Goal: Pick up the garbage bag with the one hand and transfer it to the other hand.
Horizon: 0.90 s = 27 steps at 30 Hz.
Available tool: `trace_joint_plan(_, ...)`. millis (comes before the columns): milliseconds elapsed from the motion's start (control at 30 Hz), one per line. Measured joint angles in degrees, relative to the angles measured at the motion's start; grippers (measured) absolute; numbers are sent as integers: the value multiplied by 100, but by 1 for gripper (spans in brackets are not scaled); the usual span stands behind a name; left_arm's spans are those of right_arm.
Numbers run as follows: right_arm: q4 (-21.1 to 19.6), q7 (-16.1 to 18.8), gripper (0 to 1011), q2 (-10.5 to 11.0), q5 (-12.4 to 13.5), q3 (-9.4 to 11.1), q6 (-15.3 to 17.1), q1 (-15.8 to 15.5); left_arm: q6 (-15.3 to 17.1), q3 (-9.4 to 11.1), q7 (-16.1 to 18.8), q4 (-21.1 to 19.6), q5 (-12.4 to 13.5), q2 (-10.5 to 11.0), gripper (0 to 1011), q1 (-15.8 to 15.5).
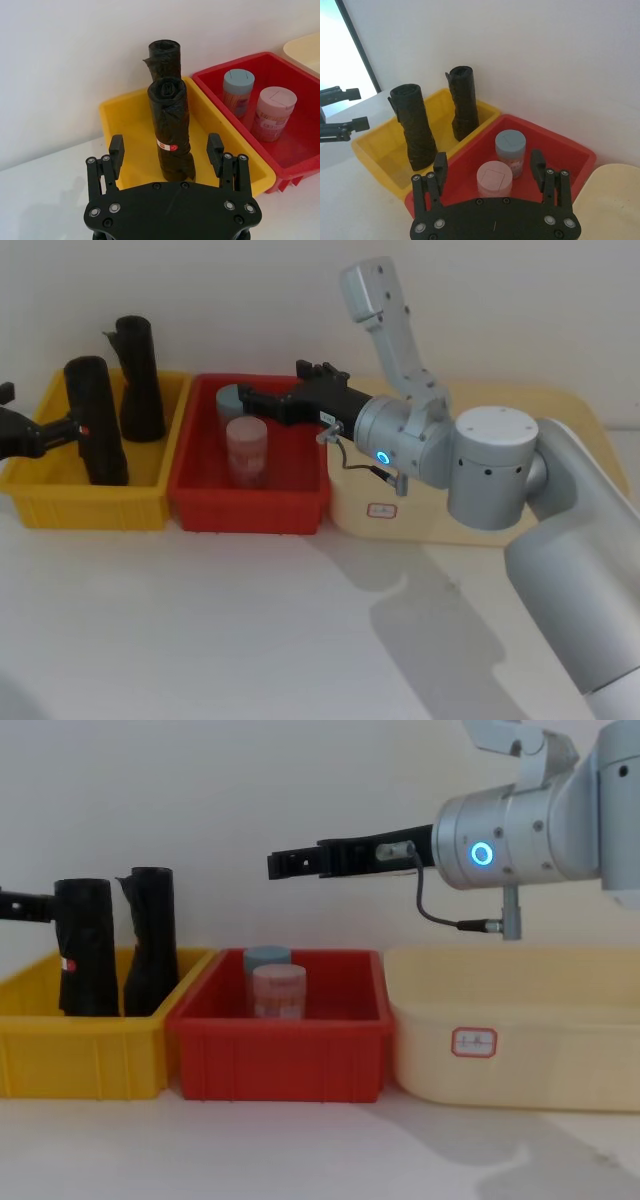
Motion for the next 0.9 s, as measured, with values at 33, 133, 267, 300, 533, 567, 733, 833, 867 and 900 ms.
trace_joint_plan(33,21,0,1001,-7,-11,-8,-12,11,-41,14,-15,43,9,-21,1001,-23)
trace_joint_plan(133,101,0,1001,-33,-46,-35,-40,49,-206,79,-63,236,68,-88,1001,-94)
trace_joint_plan(267,188,4,1001,-65,-95,-64,-73,95,-401,177,-97,518,166,-203,1001,-220)
trace_joint_plan(300,200,5,1001,-69,-99,-66,-76,101,-440,192,-103,562,186,-223,1001,-241)
trace_joint_plan(533,293,28,1001,-99,-151,-87,-100,142,-668,313,-102,994,314,-437,1001,-439)
trace_joint_plan(567,302,30,1001,-103,-156,-87,-101,148,-683,325,-100,1035,323,-460,1001,-460)
trace_joint_plan(733,343,58,1001,-116,-186,-89,-116,162,-818,398,-77,1321,402,-629,1001,-602)
trace_joint_plan(833,360,75,1001,-120,-205,-90,-130,168,-893,434,-67,1466,434,-735,1001,-674)
trace_joint_plan(867,363,79,1001,-120,-209,-90,-133,169,-905,442,-65,1499,439,-758,1001,-689)
trace_joint_plan(900,365,81,1001,-120,-212,-89,-135,170,-939,459,-56,1569,457,-809,1001,-721)
